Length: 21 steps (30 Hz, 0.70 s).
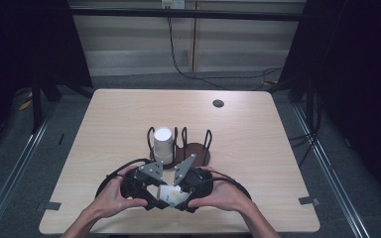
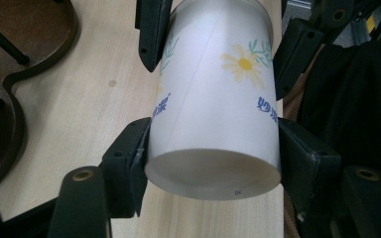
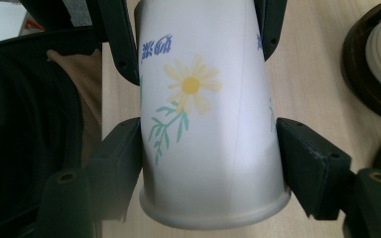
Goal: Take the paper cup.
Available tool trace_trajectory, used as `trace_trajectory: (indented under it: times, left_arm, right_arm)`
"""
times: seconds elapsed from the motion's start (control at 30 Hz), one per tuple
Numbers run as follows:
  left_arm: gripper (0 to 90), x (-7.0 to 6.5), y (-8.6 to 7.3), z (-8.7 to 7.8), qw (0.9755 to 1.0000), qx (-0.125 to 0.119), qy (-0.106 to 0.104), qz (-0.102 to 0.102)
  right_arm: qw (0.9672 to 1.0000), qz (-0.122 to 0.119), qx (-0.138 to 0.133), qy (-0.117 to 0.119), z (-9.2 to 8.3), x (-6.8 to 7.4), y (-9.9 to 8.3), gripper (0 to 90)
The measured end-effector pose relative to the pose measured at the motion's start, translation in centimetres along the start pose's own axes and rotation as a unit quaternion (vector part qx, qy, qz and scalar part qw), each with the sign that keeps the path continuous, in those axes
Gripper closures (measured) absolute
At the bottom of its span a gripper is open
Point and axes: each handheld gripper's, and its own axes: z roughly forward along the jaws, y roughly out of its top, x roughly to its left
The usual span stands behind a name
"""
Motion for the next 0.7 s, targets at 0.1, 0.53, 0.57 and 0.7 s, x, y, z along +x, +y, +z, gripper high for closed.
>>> trace_trajectory:
  times: [0.1, 0.53, 0.57, 0.7]
  left_arm:
    - [36.4, 0.03, -0.01, -0.08, 1.0, -0.003, 0.002, 0.002]
    - [36.5, 0.19, -0.16, -0.28, 0.9999, -0.007, 0.013, -0.004]
    - [36.5, 0.2, -0.17, -0.3, 0.9999, -0.007, 0.013, -0.005]
    - [36.5, 0.28, -0.28, -0.33, 0.9998, -0.013, 0.011, -0.01]
  right_arm:
    - [1.0, 0.004, -0.005, 0.002, 0.03, -0.09, -0.09, 27.5]
    - [0.9992, 0.02, -0.035, -0.006, -0.01, -0.76, -0.57, 18.0]
    - [0.9988, 0.024, -0.041, -0.009, -0.2, -0.84, -0.67, 17.1]
    - [0.9982, 0.031, -0.05, -0.013, -0.49, -0.98, -0.81, 15.9]
